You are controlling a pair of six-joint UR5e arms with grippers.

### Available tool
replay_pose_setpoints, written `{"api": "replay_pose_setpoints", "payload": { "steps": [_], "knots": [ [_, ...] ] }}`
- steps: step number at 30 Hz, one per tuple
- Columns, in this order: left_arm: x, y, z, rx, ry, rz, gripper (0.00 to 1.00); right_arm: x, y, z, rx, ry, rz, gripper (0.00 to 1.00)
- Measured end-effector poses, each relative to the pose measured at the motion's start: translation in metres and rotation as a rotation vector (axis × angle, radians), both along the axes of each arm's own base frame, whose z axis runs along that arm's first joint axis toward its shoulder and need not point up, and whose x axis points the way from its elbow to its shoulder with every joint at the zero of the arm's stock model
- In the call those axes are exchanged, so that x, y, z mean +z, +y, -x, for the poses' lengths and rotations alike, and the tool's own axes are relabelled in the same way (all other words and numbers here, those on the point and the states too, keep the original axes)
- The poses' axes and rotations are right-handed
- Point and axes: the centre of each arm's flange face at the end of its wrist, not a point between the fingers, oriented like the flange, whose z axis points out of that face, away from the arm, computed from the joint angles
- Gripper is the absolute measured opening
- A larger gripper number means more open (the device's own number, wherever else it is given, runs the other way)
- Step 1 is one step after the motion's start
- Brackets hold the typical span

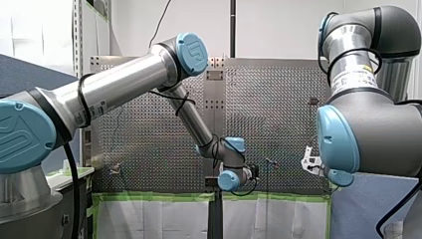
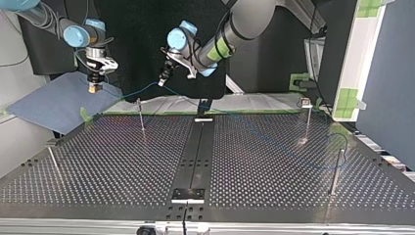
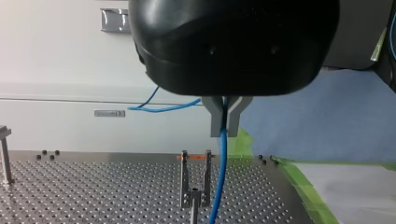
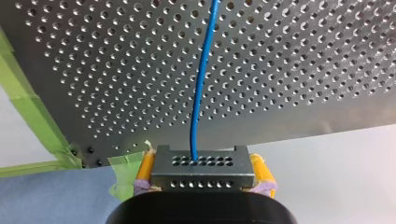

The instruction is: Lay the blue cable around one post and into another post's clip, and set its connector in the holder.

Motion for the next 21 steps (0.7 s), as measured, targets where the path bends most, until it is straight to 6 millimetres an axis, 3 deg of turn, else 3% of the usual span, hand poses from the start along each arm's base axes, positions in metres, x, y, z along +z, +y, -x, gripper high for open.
{"api": "replay_pose_setpoints", "payload": {
  "steps": [13,21],
  "knots": [
    [0.000,0.002,-0.003,0.006,0.003,-0.003,0.00,0.003,-0.015,0.018,-0.031,-0.025,0.007,0.00],
    [-0.001,0.004,-0.005,0.010,0.008,-0.009,0.00,-0.017,-0.013,0.031,-0.065,-0.031,-0.028,0.00]
  ]
}}
